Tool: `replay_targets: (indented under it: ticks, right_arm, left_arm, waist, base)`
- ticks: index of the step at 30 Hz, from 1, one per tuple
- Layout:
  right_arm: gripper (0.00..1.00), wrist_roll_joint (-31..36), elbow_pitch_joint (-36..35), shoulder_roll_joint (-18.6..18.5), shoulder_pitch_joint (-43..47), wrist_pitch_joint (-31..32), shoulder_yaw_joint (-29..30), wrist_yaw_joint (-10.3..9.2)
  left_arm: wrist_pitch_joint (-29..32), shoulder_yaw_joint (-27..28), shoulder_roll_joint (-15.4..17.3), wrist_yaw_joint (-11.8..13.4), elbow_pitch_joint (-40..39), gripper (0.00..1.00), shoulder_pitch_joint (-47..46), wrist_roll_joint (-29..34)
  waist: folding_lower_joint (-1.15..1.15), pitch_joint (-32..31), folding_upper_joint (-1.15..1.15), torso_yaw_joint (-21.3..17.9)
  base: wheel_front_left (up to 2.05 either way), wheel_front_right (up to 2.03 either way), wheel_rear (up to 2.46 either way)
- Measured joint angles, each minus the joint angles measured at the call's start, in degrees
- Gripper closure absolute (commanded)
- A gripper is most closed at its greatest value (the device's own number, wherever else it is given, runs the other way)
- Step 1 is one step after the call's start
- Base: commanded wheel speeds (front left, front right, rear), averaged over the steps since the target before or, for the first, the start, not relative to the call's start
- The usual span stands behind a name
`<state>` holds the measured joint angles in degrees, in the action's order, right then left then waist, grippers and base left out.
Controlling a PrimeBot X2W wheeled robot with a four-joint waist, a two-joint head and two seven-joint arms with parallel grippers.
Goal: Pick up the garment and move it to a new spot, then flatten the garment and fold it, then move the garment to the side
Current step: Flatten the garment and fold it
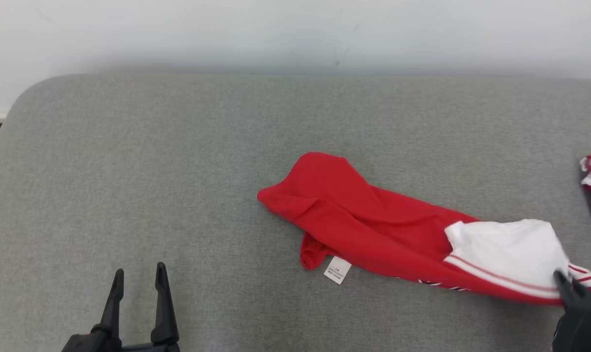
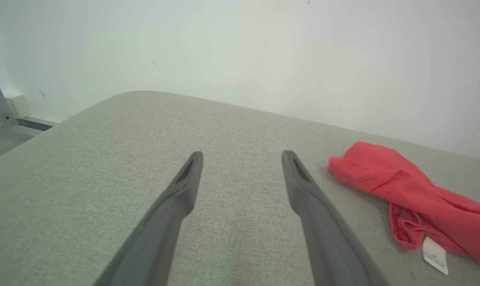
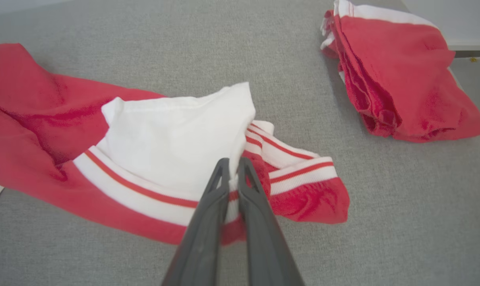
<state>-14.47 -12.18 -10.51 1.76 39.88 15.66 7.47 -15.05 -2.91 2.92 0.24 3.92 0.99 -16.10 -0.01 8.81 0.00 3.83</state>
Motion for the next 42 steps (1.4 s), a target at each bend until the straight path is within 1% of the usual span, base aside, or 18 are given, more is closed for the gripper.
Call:
replay_targets:
  ticks: [3,5,9,11,12,13,16,19,24,27,31,34,38,42]
  right_arm:
    - [1.00,1.2,2.1,2.3,1.9,-1.4,1.0,0.00]
    - [1.00,2.3,4.0,3.1,2.4,-2.7,1.7,0.00]
    - [1.00,6.4,8.1,4.3,3.1,-5.6,5.7,0.00]
    - [1.00,7.3,10.2,5.0,3.3,-6.8,7.0,0.00]
    - [0.24,7.4,11.1,5.3,3.3,-7.3,7.0,0.00]
    - [0.00,7.4,11.8,5.6,3.2,-7.6,7.0,0.00]
    - [0.00,7.1,13.0,6.4,2.9,-9.1,6.6,0.00]
    - [0.00,6.9,12.8,6.7,2.3,-12.7,6.3,0.00]
    - [0.00,5.7,10.6,7.2,1.8,-23.7,3.8,0.00]
    - [0.00,5.0,10.2,7.4,2.0,-30.1,0.6,0.00]
    - [0.00,4.4,10.7,7.5,3.2,-36.2,-3.8,0.00]
    - [0.00,3.9,11.6,7.5,3.5,-38.9,-6.2,0.00]
    - [0.00,3.4,13.1,7.5,3.8,-40.2,-8.4,0.00]
    - [0.00,3.2,13.8,7.6,3.6,-40.5,-9.5,0.00]
  left_arm:
    - [0.0,0.0,0.0,-0.3,0.1,0.00,0.0,0.2]
    - [0.0,-0.1,0.0,-0.3,0.2,0.00,0.1,0.3]
    - [0.0,-0.4,0.0,-0.6,0.5,0.00,0.1,0.3]
    - [0.0,-0.3,0.0,-0.7,0.5,0.00,0.2,0.3]
    - [0.0,-0.3,0.0,-0.7,0.5,0.00,0.2,0.4]
    - [0.0,-0.2,0.0,-0.7,0.6,0.00,0.2,0.4]
    - [0.0,0.0,0.0,-0.7,0.6,0.00,0.3,0.4]
    - [0.0,-0.2,0.0,-0.7,0.9,0.00,0.3,0.4]
    - [0.0,-0.2,0.0,-0.7,1.2,0.00,0.7,0.4]
    - [0.0,0.1,0.0,-0.7,1.4,0.00,1.2,0.4]
    - [0.0,0.0,0.0,-1.0,2.6,0.00,1.6,0.4]
    - [0.0,-0.6,0.0,-1.8,4.4,0.00,1.9,0.3]
    - [0.0,-1.9,0.0,-2.9,8.0,0.00,1.5,0.0]
    - [3.1,-3.4,0.6,-4.5,11.6,0.00,-1.7,-0.7]
  waist:
    - [0.00,-0.9,0.00,-0.8]
    - [0.00,-1.5,0.00,-1.2]
    - [0.00,-2.5,0.00,-1.4]
    - [0.01,-2.9,0.00,-1.4]
    - [0.00,-3.0,0.00,-1.3]
    - [0.01,-3.1,0.00,-1.3]
    - [0.01,-3.3,0.00,-1.3]
    - [0.01,-3.5,0.00,-1.5]
    - [0.01,-4.2,0.00,-2.0]
    - [0.01,-4.7,0.00,-2.6]
    - [0.01,-5.6,0.00,-3.3]
    - [0.01,-6.2,0.00,-4.0]
    - [0.01,-6.8,0.00,-5.1]
    - [0.01,-7.3,0.00,-6.4]
  base:
    - [0.00,0.00,0.00]
    - [0.00,0.00,0.00]
    - [0.00,0.00,0.00]
    - [0.00,0.00,0.00]
    - [0.00,0.00,0.00]
    - [0.00,0.00,0.00]
    - [0.00,0.00,0.00]
    - [0.00,0.00,0.00]
    - [0.00,0.00,0.00]
    - [0.00,0.00,0.00]
    - [0.00,0.00,0.00]
    - [0.00,0.00,0.00]
    - [0.00,0.00,0.00]
    - [0.00,0.00,0.00]
